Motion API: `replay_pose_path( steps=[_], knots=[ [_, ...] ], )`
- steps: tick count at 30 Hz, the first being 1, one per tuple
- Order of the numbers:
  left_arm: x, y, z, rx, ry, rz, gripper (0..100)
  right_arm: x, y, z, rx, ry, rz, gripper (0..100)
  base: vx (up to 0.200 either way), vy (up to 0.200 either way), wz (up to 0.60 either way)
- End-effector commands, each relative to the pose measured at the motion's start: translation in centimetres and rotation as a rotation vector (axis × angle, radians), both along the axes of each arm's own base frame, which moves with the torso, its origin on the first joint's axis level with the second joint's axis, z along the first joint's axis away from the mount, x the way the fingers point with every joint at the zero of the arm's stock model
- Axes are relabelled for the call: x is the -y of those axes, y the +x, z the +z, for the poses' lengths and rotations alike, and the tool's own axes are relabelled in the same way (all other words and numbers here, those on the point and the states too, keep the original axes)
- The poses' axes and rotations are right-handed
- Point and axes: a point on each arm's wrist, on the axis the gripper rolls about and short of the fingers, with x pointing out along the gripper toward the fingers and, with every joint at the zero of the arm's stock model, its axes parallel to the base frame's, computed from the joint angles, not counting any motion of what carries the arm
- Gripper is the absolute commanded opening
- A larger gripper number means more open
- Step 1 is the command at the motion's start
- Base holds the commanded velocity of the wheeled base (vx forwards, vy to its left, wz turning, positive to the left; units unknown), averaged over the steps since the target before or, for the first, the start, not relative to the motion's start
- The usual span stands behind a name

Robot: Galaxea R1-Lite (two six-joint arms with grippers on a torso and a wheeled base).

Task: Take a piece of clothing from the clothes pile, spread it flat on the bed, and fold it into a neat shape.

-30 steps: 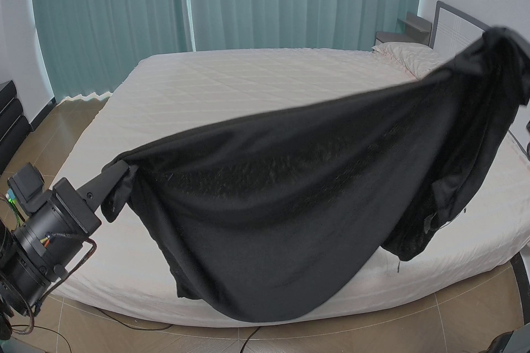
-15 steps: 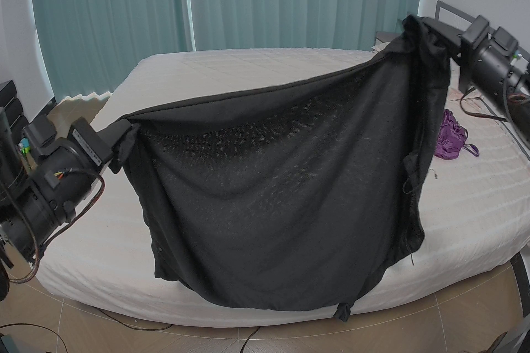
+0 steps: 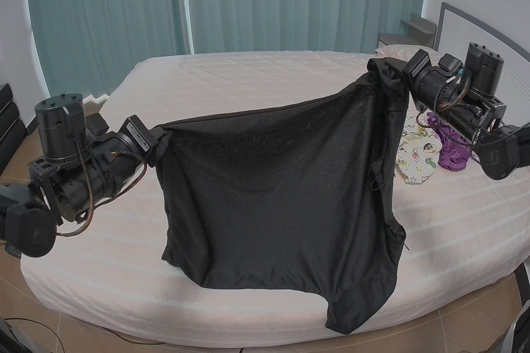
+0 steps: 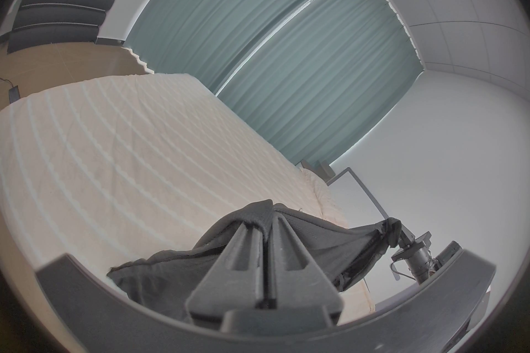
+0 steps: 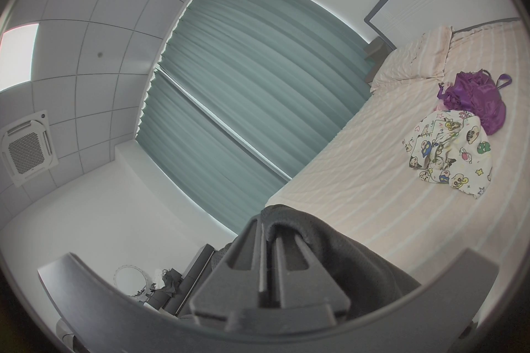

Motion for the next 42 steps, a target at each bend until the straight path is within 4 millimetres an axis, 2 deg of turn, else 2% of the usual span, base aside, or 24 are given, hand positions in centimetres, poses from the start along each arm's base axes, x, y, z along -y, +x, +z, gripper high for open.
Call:
replay_pose_path(
  steps=[1,3,5,6,7,12,14,15,16,18,19,25,27,28,30,34,36,38,41,42],
  knots=[
    [0.2,4.8,-3.2,-0.094,0.025,0.033,0,-0.6,3.0,-3.8,-0.086,-0.025,-0.006,0,0.200,0.000,0.00],
    [0.3,6.0,-4.2,-0.117,0.034,0.044,0,-0.8,3.5,-4.8,-0.100,-0.030,-0.006,0,0.200,0.000,0.00],
    [0.4,6.4,-4.6,-0.126,0.036,0.047,0,-0.8,3.7,-5.1,-0.103,-0.031,-0.006,0,0.000,0.000,0.00],
    [0.5,7.7,-6.1,-0.153,0.046,0.054,0,-0.8,4.5,-6.5,-0.130,-0.038,-0.014,0,0.000,0.000,0.00],
    [0.6,8.2,-6.8,-0.165,0.051,0.057,0,-0.7,4.9,-7.1,-0.140,-0.040,-0.019,0,0.000,0.000,0.00],
    [0.8,10.8,-9.8,-0.200,0.066,0.079,0,-0.7,6.5,-9.5,-0.186,-0.049,-0.031,0,0.000,0.000,0.00],
    [0.9,11.2,-10.2,-0.206,0.069,0.082,0,-0.6,6.8,-9.9,-0.192,-0.051,-0.035,0,0.000,0.000,0.00],
    [0.7,12.2,-11.1,-0.219,0.071,0.093,0,-0.5,7.6,-10.8,-0.207,-0.054,-0.042,0,0.000,0.000,0.00],
    [0.7,12.4,-11.3,-0.222,0.072,0.096,100,-0.6,7.8,-11.1,-0.210,-0.053,-0.041,0,0.000,0.000,0.00],
    [0.3,14.0,-13.0,-0.243,0.077,0.117,100,-0.7,8.9,-12.6,-0.234,-0.060,-0.049,0,0.000,0.000,0.00],
    [0.0,14.7,-13.7,-0.251,0.078,0.128,100,-0.7,9.4,-13.3,-0.245,-0.061,-0.054,100,0.000,0.000,0.00],
    [-1.0,16.9,-17.2,-0.293,0.091,0.169,100,-1.5,11.1,-18.7,-0.328,-0.161,-0.103,100,0.000,0.000,0.00],
    [-1.2,17.0,-17.4,-0.293,0.094,0.184,100,-1.4,11.5,-19.3,-0.327,-0.187,-0.124,100,0.000,0.000,0.00],
    [-1.6,17.3,-17.6,-0.292,0.099,0.215,100,-0.9,12.6,-20.2,-0.320,-0.215,-0.206,100,0.000,0.000,0.00],
    [-2.2,17.6,-17.5,-0.279,0.102,0.252,100,0.1,13.3,-20.4,-0.338,-0.228,-0.294,100,0.000,0.000,0.00],
    [-3.2,18.0,-16.8,-0.259,0.098,0.283,100,1.4,13.6,-20.2,-0.358,-0.233,-0.341,100,0.000,0.000,0.00],
    [-4.1,17.8,-15.2,-0.229,0.085,0.301,100,2.3,13.6,-19.1,-0.345,-0.225,-0.370,100,0.000,0.000,0.00],
    [-4.5,17.3,-14.2,-0.221,0.074,0.310,100,3.3,13.6,-18.6,-0.346,-0.221,-0.392,100,0.000,0.000,0.00],
    [-4.7,16.2,-13.9,-0.237,0.075,0.306,100,3.8,13.3,-18.4,-0.361,-0.226,-0.400,100,0.000,0.000,0.00],
    [-4.8,14.6,-13.9,-0.267,0.079,0.292,100,4.0,12.4,-19.2,-0.412,-0.242,-0.390,100,0.000,0.000,0.00]
  ],
)
